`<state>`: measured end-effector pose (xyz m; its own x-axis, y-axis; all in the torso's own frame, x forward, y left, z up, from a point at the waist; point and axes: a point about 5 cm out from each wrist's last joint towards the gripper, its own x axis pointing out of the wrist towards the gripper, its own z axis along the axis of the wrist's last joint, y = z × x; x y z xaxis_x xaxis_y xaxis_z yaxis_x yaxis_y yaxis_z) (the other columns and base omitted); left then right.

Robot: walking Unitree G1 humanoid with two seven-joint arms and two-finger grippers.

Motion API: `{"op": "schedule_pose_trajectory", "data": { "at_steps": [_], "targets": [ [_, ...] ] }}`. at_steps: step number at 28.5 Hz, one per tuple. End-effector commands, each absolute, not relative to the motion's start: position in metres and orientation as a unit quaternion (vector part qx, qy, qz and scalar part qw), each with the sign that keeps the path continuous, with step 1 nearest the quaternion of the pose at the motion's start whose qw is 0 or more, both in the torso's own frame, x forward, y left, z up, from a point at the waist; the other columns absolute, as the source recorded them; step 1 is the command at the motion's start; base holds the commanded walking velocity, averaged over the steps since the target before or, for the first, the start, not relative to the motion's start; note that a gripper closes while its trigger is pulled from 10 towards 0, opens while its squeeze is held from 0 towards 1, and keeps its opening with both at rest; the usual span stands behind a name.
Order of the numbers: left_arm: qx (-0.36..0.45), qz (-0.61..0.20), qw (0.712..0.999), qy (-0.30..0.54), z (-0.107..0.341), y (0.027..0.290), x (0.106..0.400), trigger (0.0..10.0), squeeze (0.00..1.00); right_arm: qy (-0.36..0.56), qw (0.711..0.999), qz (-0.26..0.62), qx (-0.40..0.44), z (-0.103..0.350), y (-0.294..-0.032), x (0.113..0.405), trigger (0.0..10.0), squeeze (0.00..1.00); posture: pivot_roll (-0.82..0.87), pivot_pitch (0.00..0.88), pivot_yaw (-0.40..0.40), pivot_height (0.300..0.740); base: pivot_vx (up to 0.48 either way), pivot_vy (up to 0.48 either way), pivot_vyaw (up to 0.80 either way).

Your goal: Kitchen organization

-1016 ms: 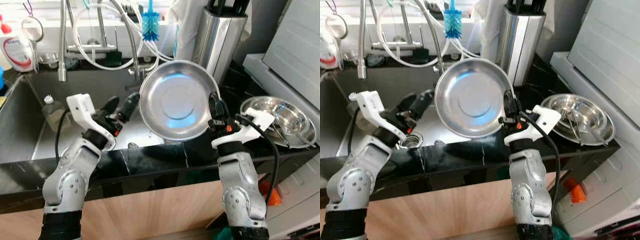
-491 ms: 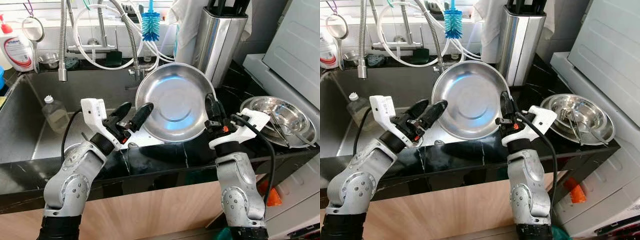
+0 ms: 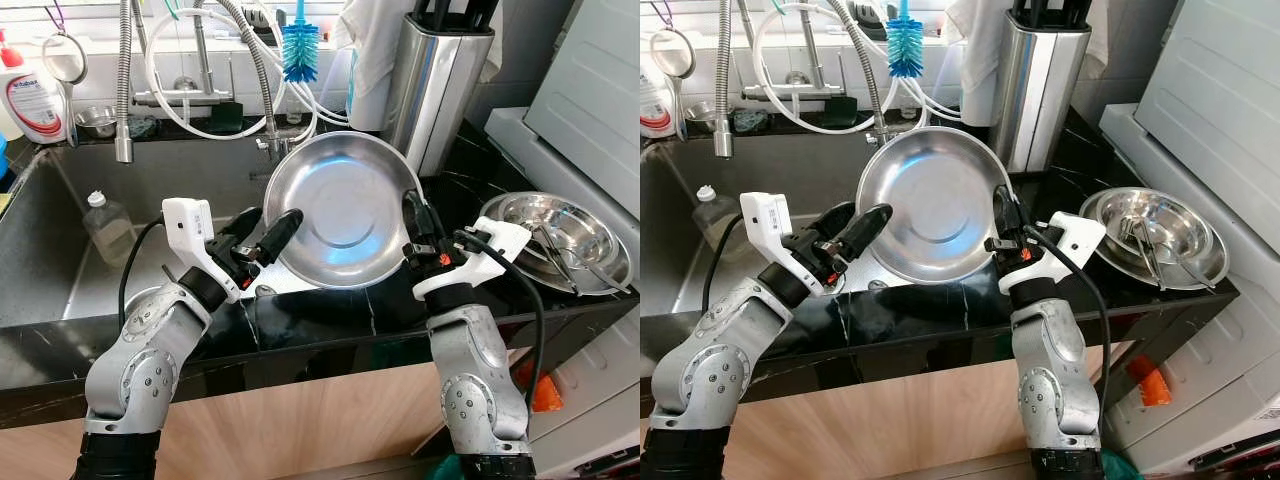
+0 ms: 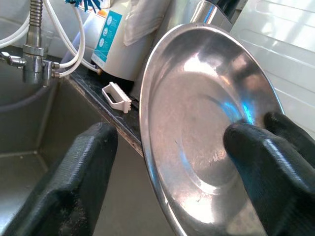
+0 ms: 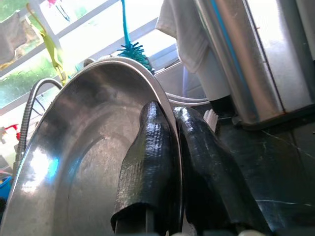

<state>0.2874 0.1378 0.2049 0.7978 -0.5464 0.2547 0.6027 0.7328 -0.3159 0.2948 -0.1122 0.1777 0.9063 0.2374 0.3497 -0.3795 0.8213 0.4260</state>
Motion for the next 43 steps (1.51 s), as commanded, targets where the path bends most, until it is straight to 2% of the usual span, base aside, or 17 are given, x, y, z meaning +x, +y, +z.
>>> {"op": "schedule_pose_trajectory", "data": {
  "at_steps": [1,2,3,4,5,6,7,8,9,12,13,30,43],
  "targets": [
    [-0.181,-0.311,0.93,-0.071,0.205,0.136,0.286,0.0,0.0,-0.157,0.939,0.176,0.25,0.186,-0.11,0.293,10.0,0.0,0.07,0.005,-0.038,0.74,0.0,0.0,0.0],
    [-0.181,-0.311,0.93,-0.071,0.205,0.136,0.286,0.0,0.0,-0.157,0.939,0.176,0.25,0.186,-0.11,0.293,10.0,0.0,0.07,0.005,-0.038,0.74,0.0,0.0,0.0],
    [-0.176,-0.311,0.931,-0.07,0.204,0.135,0.286,1.5,0.0,-0.159,0.938,0.181,0.251,0.188,-0.108,0.293,10.0,0.0,0.07,0.006,-0.039,0.74,0.0,0.0,0.0],
    [-0.172,-0.31,0.933,-0.069,0.204,0.135,0.286,4.2,0.0,-0.16,0.937,0.185,0.251,0.189,-0.107,0.292,10.0,0.0,0.07,0.006,-0.039,0.74,0.0,0.0,0.0],
    [-0.172,-0.309,0.933,-0.069,0.203,0.135,0.286,4.2,0.0,-0.16,0.936,0.187,0.251,0.189,-0.107,0.292,10.0,0.0,0.07,0.006,-0.039,0.74,0.0,0.0,0.0],
    [-0.171,-0.307,0.934,-0.069,0.203,0.136,0.286,8.2,0.0,-0.159,0.936,0.189,0.249,0.189,-0.106,0.292,10.0,0.0,0.07,0.006,-0.039,0.74,0.0,0.0,0.0],
    [-0.172,-0.306,0.934,-0.068,0.203,0.136,0.286,8.8,0.0,-0.159,0.936,0.194,0.247,0.189,-0.105,0.292,10.0,0.0,0.07,0.007,-0.04,0.74,0.0,0.0,0.0],
    [-0.172,-0.305,0.934,-0.069,0.203,0.136,0.286,8.8,0.0,-0.159,0.936,0.197,0.245,0.189,-0.104,0.291,10.0,0.0,0.07,0.007,-0.04,0.74,0.0,0.0,0.0],
    [-0.171,-0.304,0.934,-0.069,0.203,0.136,0.286,8.3,0.0,-0.159,0.936,0.2,0.244,0.189,-0.104,0.291,10.0,0.0,0.07,0.006,-0.039,0.74,0.0,0.0,0.0],
    [-0.17,-0.304,0.935,-0.069,0.203,0.136,0.286,8.3,0.0,-0.158,0.935,0.201,0.244,0.189,-0.104,0.291,10.0,0.0,0.07,0.006,-0.039,0.74,0.0,0.0,0.0],
    [-0.17,-0.302,0.935,-0.07,0.203,0.136,0.287,0.0,0.0,-0.159,0.935,0.204,0.243,0.19,-0.103,0.291,10.0,0.0,0.07,0.008,-0.039,0.74,0.0,0.0,0.0],
    [-0.174,-0.26,0.946,-0.086,0.206,0.147,0.293,0.0,0.0,-0.157,0.938,0.199,0.237,0.189,-0.104,0.29,10.0,0.0,0.07,0.009,-0.04,0.74,0.0,0.0,0.0],
    [-0.175,-0.261,0.945,-0.088,0.206,0.146,0.293,0.0,0.0,-0.154,0.939,0.195,0.237,0.188,-0.104,0.291,10.0,0.0,0.07,0.006,-0.039,0.74,0.0,0.0,0.0]
  ]
}}
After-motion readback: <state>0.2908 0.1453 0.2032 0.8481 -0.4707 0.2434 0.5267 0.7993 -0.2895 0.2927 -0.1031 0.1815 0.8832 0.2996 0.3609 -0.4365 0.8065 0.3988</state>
